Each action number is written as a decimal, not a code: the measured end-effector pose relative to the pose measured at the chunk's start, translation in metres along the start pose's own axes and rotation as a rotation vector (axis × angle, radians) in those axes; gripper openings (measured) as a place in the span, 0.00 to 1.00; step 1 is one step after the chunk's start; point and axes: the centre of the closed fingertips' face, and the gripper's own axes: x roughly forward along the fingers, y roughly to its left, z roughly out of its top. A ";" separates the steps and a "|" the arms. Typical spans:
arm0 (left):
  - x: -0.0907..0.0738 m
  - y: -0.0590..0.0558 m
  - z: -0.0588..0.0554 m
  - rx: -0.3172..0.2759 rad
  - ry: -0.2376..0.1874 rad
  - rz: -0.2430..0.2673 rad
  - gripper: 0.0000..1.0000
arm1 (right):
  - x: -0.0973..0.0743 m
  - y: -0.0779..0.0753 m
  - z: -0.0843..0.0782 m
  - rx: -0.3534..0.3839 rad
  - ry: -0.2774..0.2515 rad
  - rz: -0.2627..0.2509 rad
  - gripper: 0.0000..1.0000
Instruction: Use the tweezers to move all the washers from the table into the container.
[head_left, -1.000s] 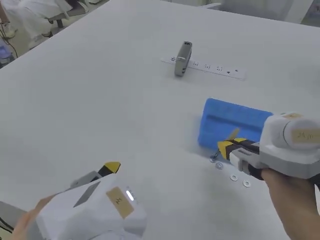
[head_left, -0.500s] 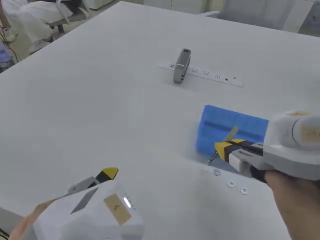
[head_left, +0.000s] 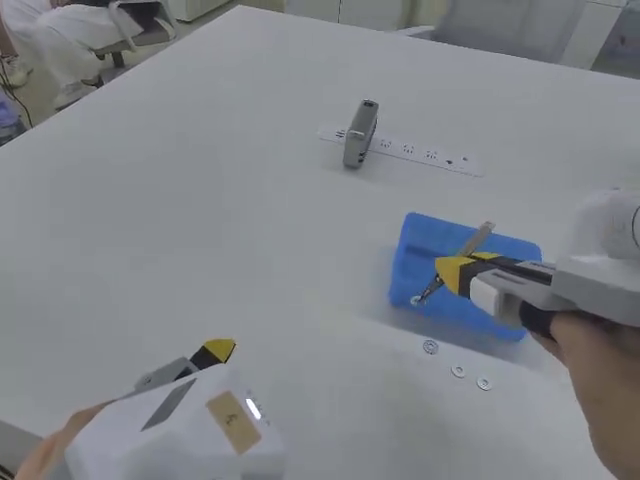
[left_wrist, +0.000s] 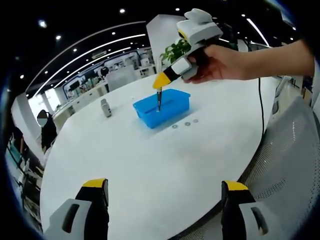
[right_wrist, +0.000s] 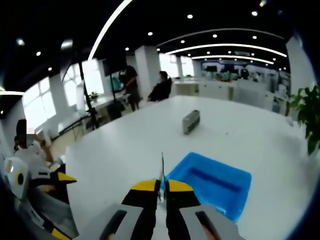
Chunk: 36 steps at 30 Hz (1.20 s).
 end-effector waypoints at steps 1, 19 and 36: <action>0.000 0.000 0.000 0.000 0.000 0.000 0.96 | 0.001 -0.004 0.002 -0.009 -0.001 -0.004 0.01; 0.002 -0.001 -0.004 0.008 0.024 -0.002 0.95 | 0.036 -0.047 0.001 -0.123 0.026 -0.105 0.02; 0.003 -0.001 -0.007 0.009 0.041 -0.001 0.95 | 0.057 -0.066 -0.026 -0.091 0.071 -0.132 0.02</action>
